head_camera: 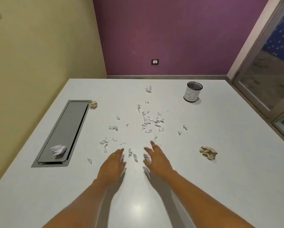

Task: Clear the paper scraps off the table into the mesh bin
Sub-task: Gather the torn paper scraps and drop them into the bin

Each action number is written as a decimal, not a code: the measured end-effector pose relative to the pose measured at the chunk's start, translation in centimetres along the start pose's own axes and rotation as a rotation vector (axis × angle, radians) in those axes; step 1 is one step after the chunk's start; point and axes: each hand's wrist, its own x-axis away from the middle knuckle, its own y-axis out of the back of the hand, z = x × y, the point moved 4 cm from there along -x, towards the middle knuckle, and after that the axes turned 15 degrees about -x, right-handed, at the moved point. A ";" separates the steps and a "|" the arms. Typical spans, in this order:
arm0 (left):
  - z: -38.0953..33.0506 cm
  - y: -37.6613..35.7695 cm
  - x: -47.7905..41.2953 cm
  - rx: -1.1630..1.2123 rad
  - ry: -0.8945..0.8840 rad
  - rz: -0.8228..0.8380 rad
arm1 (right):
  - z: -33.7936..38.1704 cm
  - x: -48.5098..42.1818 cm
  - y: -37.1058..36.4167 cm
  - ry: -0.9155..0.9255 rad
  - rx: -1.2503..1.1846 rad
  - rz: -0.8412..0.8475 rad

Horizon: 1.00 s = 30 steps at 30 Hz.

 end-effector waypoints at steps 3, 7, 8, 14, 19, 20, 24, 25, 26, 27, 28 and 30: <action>-0.2 -1.0 -0.7 -0.044 -0.039 0.062 | -0.9 0.5 -2.2 -0.123 -0.070 0.111; -0.8 -1.5 -1.8 -0.089 -0.096 0.120 | -1.4 0.2 -3.7 -0.166 -0.058 0.170; -0.9 -1.4 -2.3 -0.102 -0.104 0.130 | -1.4 -0.1 -3.7 -0.170 -0.056 0.165; -2.1 -2.0 -4.0 -0.146 -0.132 0.176 | -1.1 -1.2 -4.0 -0.163 -0.088 0.142; -2.1 -2.5 -4.3 -0.177 -0.109 0.221 | 0.1 -1.7 -5.0 -0.064 -0.041 0.190; -2.0 -2.4 -4.3 -0.185 -0.097 0.218 | 0.4 -1.6 -5.1 -0.039 -0.014 0.196; -2.3 -1.4 -4.2 -0.285 -0.082 0.115 | 0.7 -1.2 -5.5 0.061 0.101 0.228; -2.4 -1.3 -4.1 -0.300 -0.080 0.108 | 0.6 -1.2 -5.5 0.083 0.112 0.227; -2.3 -1.4 -3.9 -0.313 -0.078 0.107 | 0.5 -1.3 -5.4 0.110 0.125 0.218; -2.3 -1.5 -3.8 -0.326 -0.080 0.109 | 0.5 -1.4 -5.4 0.137 0.140 0.205; -2.3 -1.5 -3.6 -0.340 -0.082 0.110 | 0.4 -1.4 -5.4 0.156 0.147 0.193; -2.0 -1.6 -3.4 -0.357 -0.068 0.117 | 0.2 -1.5 -5.5 0.176 0.133 0.168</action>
